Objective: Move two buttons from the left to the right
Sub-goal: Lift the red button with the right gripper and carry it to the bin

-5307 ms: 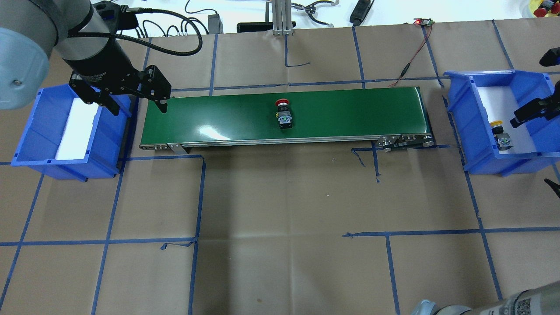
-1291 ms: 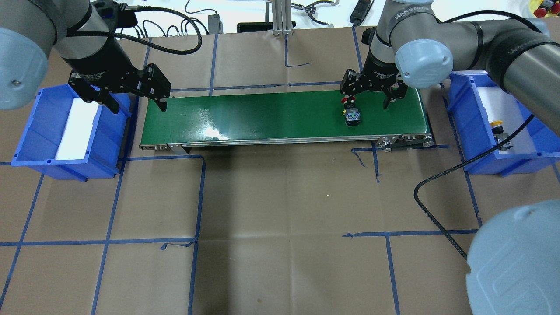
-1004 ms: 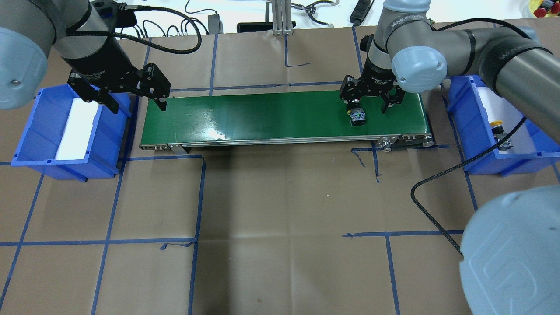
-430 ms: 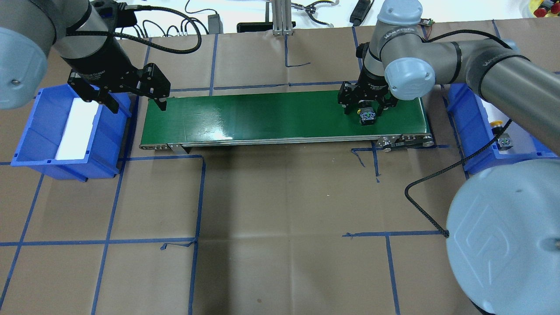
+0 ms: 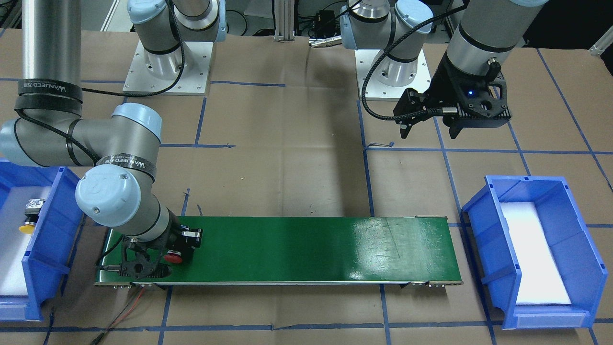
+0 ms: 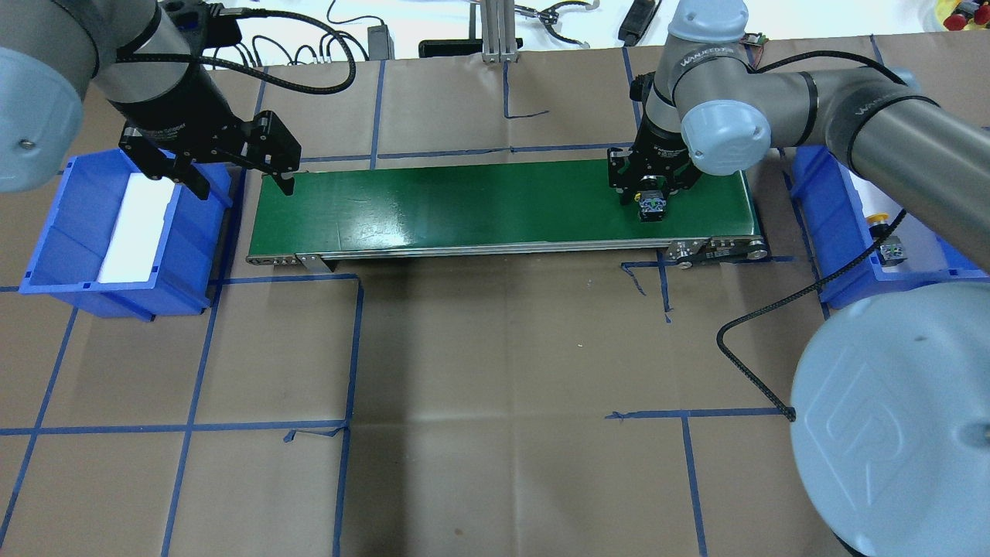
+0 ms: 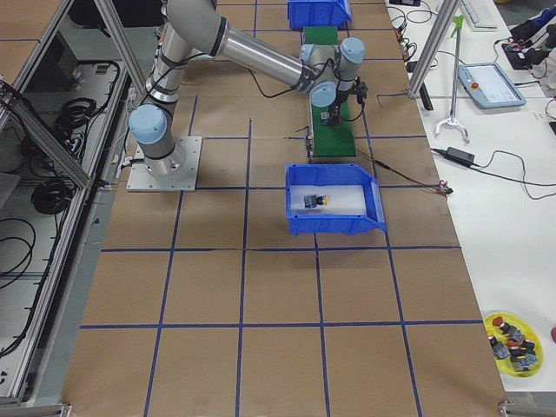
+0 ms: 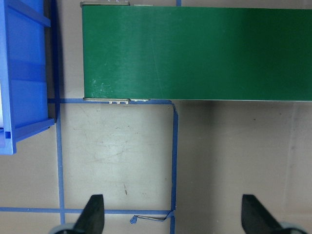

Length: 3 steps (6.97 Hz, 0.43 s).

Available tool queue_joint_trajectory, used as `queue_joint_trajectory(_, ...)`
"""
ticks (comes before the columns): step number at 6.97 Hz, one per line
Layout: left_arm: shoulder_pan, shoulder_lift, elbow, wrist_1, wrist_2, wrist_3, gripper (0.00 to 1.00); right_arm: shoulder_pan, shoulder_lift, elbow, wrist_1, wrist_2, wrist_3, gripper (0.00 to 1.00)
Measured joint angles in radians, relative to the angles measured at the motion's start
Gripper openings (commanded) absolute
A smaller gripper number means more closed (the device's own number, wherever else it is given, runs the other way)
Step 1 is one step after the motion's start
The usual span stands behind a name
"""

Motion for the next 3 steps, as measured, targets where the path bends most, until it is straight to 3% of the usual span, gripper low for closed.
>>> queue_joint_trajectory(3, 0.000, -0.001, 0.000, 0.000, 0.000, 0.000, 1.00, -0.046, -0.084, -0.009, 0.129, -0.072, -0.058, 0.02)
